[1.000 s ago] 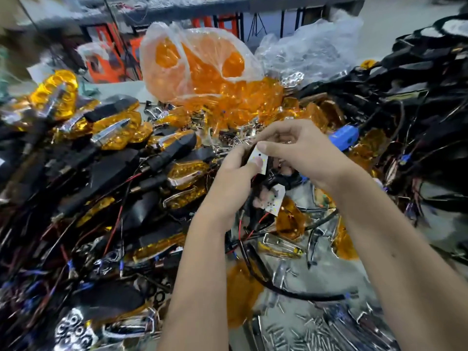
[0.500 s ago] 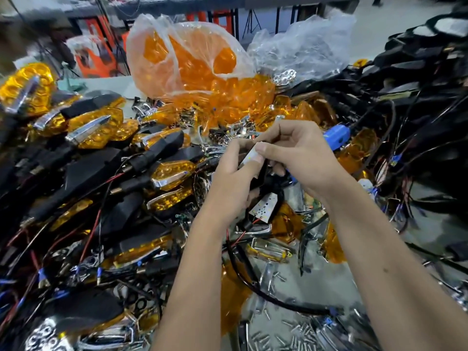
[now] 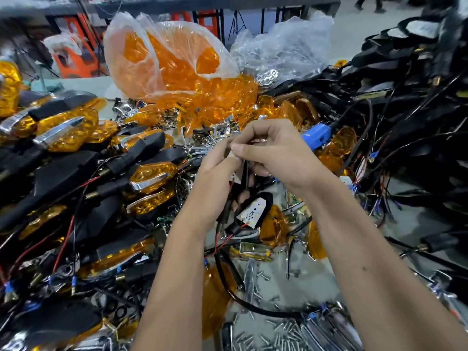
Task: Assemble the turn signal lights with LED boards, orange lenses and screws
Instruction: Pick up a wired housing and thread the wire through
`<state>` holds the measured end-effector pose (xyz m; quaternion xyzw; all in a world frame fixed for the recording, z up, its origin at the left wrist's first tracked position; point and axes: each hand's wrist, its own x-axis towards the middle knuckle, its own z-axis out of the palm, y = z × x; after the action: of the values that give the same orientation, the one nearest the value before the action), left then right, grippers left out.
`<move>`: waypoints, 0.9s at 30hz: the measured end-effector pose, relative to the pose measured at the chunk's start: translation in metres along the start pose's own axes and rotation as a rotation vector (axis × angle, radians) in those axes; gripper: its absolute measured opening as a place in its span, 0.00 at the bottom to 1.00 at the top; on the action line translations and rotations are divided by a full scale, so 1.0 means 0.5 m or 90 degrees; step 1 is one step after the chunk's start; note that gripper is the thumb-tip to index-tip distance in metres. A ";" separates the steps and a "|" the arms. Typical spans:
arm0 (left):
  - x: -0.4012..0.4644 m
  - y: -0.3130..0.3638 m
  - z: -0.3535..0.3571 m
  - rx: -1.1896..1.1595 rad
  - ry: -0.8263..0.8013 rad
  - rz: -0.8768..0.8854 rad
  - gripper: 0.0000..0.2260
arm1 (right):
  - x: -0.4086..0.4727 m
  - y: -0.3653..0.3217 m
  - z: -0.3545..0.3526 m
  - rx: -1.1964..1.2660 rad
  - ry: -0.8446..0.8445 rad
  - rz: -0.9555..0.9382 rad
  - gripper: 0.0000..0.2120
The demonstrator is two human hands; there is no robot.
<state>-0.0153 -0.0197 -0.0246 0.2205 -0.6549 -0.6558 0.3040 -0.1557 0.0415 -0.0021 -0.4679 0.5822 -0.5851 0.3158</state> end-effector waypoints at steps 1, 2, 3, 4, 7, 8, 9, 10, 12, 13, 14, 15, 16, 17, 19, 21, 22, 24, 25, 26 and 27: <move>0.003 0.000 0.004 -0.005 0.049 0.003 0.15 | -0.001 -0.001 0.004 -0.004 0.021 -0.010 0.04; 0.008 -0.001 0.008 -0.023 0.110 0.004 0.15 | -0.001 0.000 0.007 -0.020 0.047 -0.020 0.04; 0.012 0.000 0.012 -0.056 0.174 0.008 0.14 | 0.000 0.001 0.009 -0.056 0.074 -0.027 0.04; 0.015 0.001 0.015 -0.107 0.233 0.016 0.13 | 0.001 0.003 0.010 -0.109 0.092 -0.026 0.06; 0.019 0.011 0.024 -0.325 0.347 0.018 0.13 | 0.007 0.009 0.012 -0.198 0.044 0.020 0.14; 0.020 0.011 0.028 -0.379 0.358 0.008 0.15 | 0.007 0.009 0.015 -0.219 0.014 0.032 0.16; 0.018 0.010 0.033 -0.411 0.356 -0.005 0.19 | 0.008 0.009 0.022 -0.242 -0.010 0.036 0.17; 0.015 0.010 0.041 -0.424 0.344 -0.019 0.22 | 0.007 0.009 0.028 -0.258 -0.023 0.033 0.16; 0.013 0.007 0.051 -0.395 0.314 -0.038 0.22 | 0.007 0.009 0.038 -0.256 -0.037 0.031 0.11; 0.012 0.007 0.052 -0.365 0.303 -0.044 0.20 | 0.006 0.009 0.040 -0.247 -0.044 0.036 0.09; 0.012 0.006 0.049 -0.331 0.294 -0.046 0.19 | 0.005 0.008 0.040 -0.232 -0.049 0.041 0.07; 0.014 0.003 0.045 -0.295 0.284 -0.044 0.16 | 0.003 0.007 0.038 -0.212 -0.048 0.044 0.05; 0.016 0.002 0.038 -0.259 0.275 -0.043 0.14 | 0.002 0.006 0.034 -0.199 -0.040 0.041 0.04; 0.017 0.002 0.030 -0.226 0.273 -0.047 0.12 | 0.001 0.004 0.029 -0.199 -0.031 0.032 0.05; 0.018 0.004 0.015 -0.177 0.295 -0.052 0.13 | 0.000 -0.001 0.020 -0.204 -0.024 0.017 0.06; 0.016 0.008 0.005 -0.139 0.300 -0.041 0.12 | -0.001 -0.006 0.012 -0.197 -0.028 0.019 0.06; 0.014 0.010 0.002 -0.114 0.289 -0.029 0.10 | -0.001 -0.007 0.010 -0.194 -0.029 0.021 0.05; 0.010 0.011 -0.003 -0.064 0.268 0.006 0.10 | -0.001 -0.007 0.007 -0.192 -0.034 0.016 0.05; 0.009 0.009 -0.008 -0.039 0.269 0.022 0.10 | -0.001 -0.005 0.006 -0.197 -0.038 0.011 0.06; 0.010 0.006 -0.013 -0.021 0.274 0.034 0.10 | -0.001 -0.004 0.007 -0.207 -0.041 0.006 0.06; 0.010 0.003 -0.019 -0.007 0.274 0.041 0.10 | 0.000 -0.003 0.007 -0.221 -0.046 0.003 0.07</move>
<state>-0.0122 -0.0300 -0.0231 0.3329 -0.5779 -0.5870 0.4590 -0.1523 0.0405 -0.0013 -0.5350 0.6638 -0.4577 0.2523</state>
